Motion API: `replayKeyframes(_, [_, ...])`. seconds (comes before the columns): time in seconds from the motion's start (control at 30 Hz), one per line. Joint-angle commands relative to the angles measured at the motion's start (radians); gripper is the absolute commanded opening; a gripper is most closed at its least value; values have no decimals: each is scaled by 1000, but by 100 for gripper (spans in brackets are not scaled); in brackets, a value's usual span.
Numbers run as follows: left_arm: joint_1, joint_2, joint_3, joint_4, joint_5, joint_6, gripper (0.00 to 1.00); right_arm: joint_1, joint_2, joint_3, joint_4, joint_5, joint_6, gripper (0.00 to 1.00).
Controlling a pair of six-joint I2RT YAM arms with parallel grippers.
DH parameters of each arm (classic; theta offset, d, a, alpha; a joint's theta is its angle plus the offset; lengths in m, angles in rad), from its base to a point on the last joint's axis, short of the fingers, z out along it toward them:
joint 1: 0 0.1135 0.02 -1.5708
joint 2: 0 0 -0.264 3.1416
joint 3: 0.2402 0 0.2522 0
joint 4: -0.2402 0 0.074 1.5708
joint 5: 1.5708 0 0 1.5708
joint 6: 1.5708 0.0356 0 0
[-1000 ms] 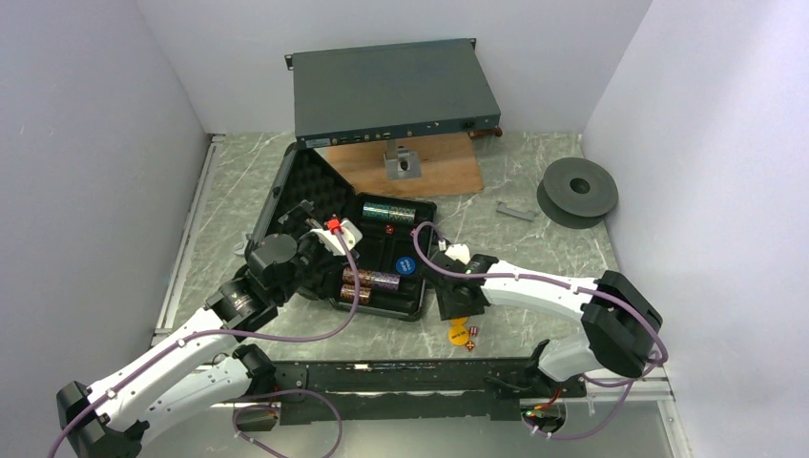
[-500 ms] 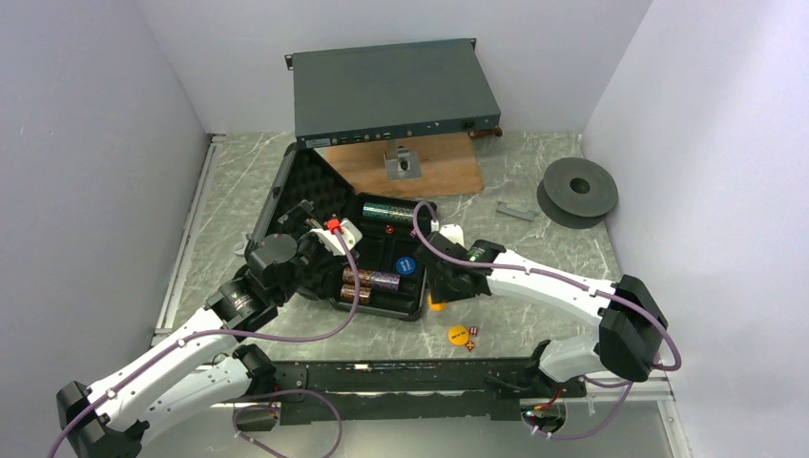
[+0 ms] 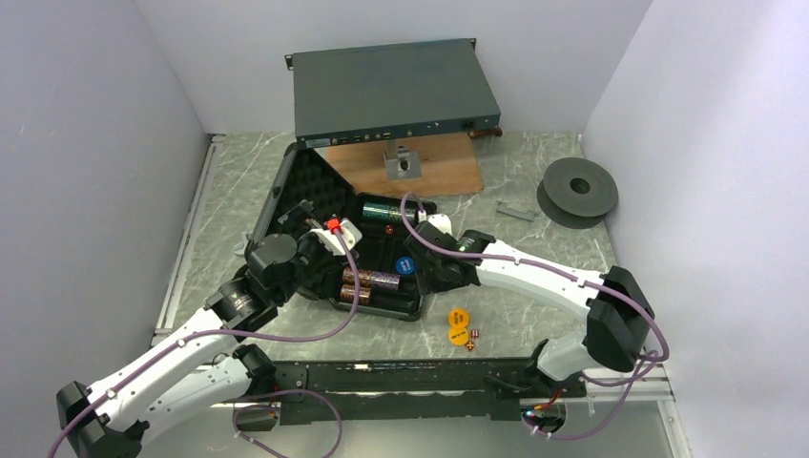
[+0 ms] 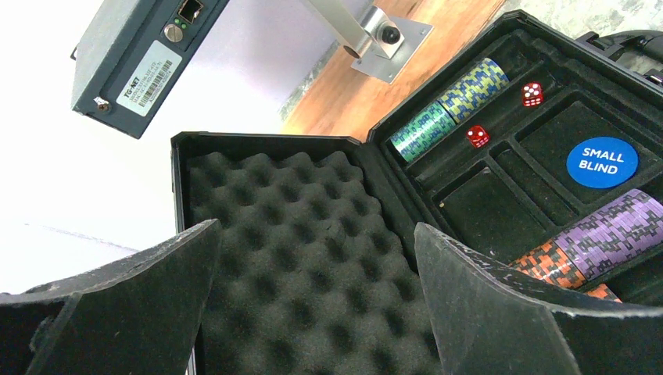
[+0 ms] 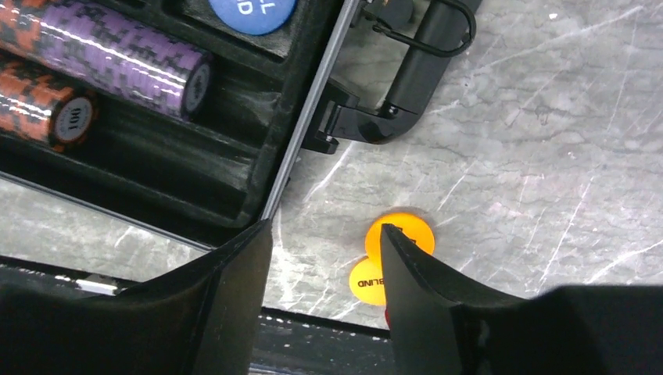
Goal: Pack up texas hold em set
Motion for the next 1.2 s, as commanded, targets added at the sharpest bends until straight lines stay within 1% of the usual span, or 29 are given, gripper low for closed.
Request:
replayKeyframes(0.0, [2, -17, 8, 21, -4, 0, 100, -9, -43, -63, -13, 19, 24, 61])
replayKeyframes(0.1, [3, -16, 12, 16, 6, -3, 100, -11, -101, -159, -28, 20, 69, 70])
replayKeyframes(0.17, [2, -14, 15, 12, 10, -5, 100, -11, -139, -211, -34, 10, 99, 74])
replayKeyframes(0.3, [2, -14, 16, 7, 12, -5, 100, -11, -193, -301, -22, -27, 142, 76])
replayKeyframes(0.4, [2, -16, 16, 9, 9, -3, 100, -11, -202, -321, -6, -38, 150, 79])
replayKeyframes(0.57, [1, -14, 15, 7, 7, -2, 100, -11, -147, -311, 35, -39, 141, 89])
replayKeyframes(0.77, [2, -22, 13, 11, 6, 3, 100, -11, -84, -325, 83, -43, 148, 89])
replayKeyframes(0.9, [2, -23, 15, 8, 11, 0, 100, -12, -60, -327, 106, -44, 144, 84])
replayKeyframes(1.17, [3, -25, 13, 9, 9, 3, 100, -30, -36, -349, 140, -45, 148, 78])
